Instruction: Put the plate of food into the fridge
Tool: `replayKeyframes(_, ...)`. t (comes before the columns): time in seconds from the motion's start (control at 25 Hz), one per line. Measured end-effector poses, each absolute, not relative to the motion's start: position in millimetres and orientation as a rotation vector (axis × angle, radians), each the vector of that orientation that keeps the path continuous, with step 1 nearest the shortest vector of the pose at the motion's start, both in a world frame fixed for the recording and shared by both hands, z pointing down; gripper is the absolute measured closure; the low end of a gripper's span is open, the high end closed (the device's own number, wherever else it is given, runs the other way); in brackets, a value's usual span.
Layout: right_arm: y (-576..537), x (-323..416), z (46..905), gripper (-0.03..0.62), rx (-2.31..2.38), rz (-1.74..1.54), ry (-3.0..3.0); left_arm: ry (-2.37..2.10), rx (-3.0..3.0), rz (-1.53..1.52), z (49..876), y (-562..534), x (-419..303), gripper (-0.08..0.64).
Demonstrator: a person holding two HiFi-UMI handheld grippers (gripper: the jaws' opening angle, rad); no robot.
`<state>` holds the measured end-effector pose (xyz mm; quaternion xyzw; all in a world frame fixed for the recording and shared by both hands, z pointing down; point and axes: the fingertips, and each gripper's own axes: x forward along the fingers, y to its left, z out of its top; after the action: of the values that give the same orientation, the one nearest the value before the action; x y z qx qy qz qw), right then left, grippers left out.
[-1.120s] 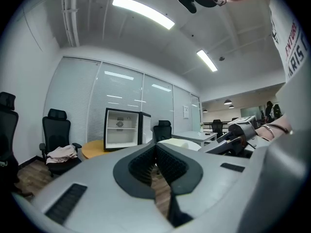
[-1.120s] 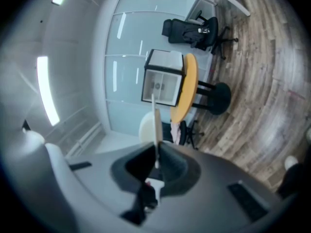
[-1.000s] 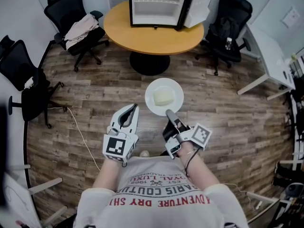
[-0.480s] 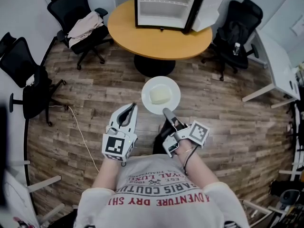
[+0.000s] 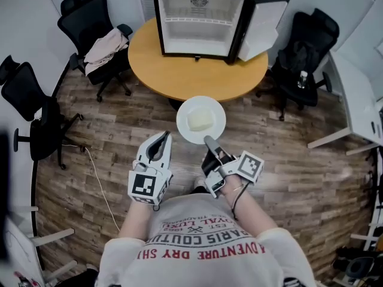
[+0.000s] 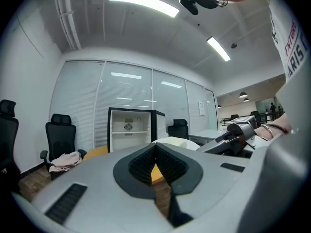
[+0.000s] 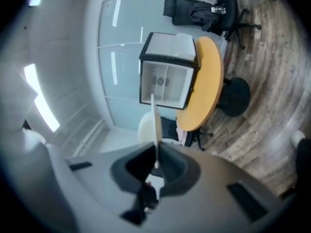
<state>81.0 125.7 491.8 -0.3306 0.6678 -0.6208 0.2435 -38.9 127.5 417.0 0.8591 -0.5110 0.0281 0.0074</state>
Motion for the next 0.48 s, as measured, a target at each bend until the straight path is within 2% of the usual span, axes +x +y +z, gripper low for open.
replayKeyframes(0.48, 32, 125, 495, 0.554, -0.916, -1.705, 1.835, -1.596, 2.691, 0.087, 415, 35, 9, 0.531)
